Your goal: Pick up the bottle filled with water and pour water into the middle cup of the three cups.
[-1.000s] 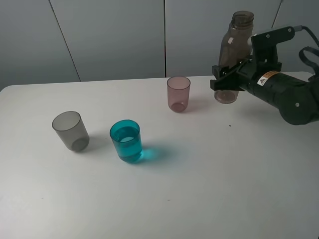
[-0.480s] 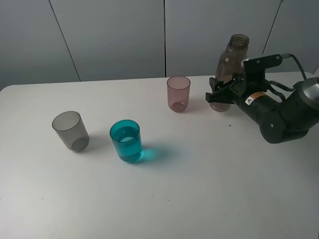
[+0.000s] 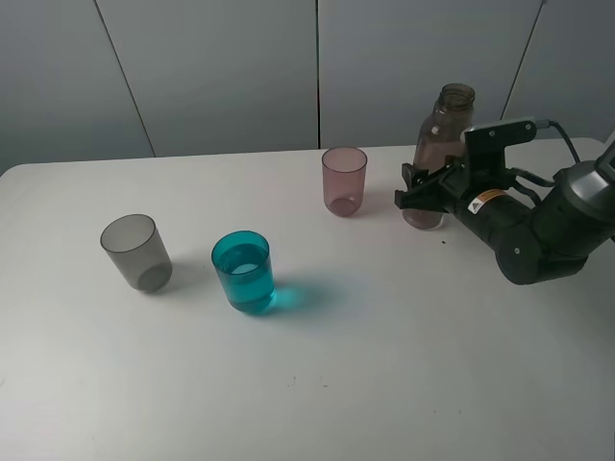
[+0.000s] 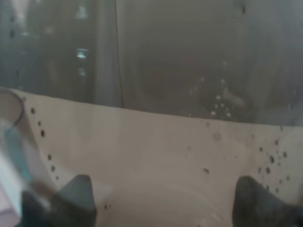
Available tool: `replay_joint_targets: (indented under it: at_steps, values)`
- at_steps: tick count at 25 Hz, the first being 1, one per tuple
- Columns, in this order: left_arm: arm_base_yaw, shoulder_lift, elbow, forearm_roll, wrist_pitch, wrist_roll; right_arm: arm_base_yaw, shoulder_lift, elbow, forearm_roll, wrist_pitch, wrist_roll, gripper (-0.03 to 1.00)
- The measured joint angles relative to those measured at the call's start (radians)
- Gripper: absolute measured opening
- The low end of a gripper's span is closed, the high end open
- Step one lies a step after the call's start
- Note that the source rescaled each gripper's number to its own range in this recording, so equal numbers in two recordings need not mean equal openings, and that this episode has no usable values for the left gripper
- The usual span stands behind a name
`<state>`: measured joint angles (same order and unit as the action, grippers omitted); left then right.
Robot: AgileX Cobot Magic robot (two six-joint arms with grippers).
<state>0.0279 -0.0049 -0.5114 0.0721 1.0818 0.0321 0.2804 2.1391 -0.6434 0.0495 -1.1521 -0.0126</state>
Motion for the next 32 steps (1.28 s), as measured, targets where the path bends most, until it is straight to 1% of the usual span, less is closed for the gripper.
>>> replay_joint_targets:
  at_steps: [5, 12, 14, 17, 19, 20, 21, 24, 25, 27, 32]
  values:
    - [0.0, 0.0, 0.0, 0.0, 0.0, 0.002, 0.0, 0.0, 0.0, 0.0, 0.0, 0.026, 0.02]
    - [0.0, 0.0, 0.0, 0.0, 0.0, 0.002, 0.0, 0.0, 0.0, -0.002, 0.0, 0.03, 0.02]
    - [0.0, 0.0, 0.0, 0.0, 0.0, 0.002, 0.0, 0.0, 0.0, -0.004, 0.0, 0.026, 0.06]
    - [0.0, 0.0, 0.0, 0.0, 0.0, 0.002, 0.0, 0.0, 0.009, -0.004, -0.001, 0.005, 0.16]
    - [0.0, 0.0, 0.0, 0.0, 0.0, 0.002, 0.0, 0.0, 0.019, -0.004, -0.004, -0.001, 0.26]
    - [0.0, 0.0, 0.0, 0.0, 0.0, 0.002, 0.0, 0.0, 0.023, -0.004, -0.004, -0.003, 0.35]
    - [0.0, 0.0, 0.0, 0.0, 0.0, 0.002, 0.0, 0.0, 0.025, -0.004, -0.004, -0.003, 0.46]
    - [0.0, 0.0, 0.0, 0.0, 0.0, 0.002, 0.0, 0.0, 0.025, -0.004, -0.008, -0.003, 0.86]
    - [0.0, 0.0, 0.0, 0.0, 0.0, 0.002, 0.0, 0.0, 0.028, -0.004, -0.008, -0.004, 0.94]
    - [0.0, 0.0, 0.0, 0.0, 0.0, 0.002, 0.0, 0.0, 0.038, -0.004, -0.009, -0.006, 0.99]
    - [0.0, 0.0, 0.0, 0.0, 0.0, 0.002, 0.0, -0.038, 0.107, 0.001, -0.009, -0.007, 0.99]
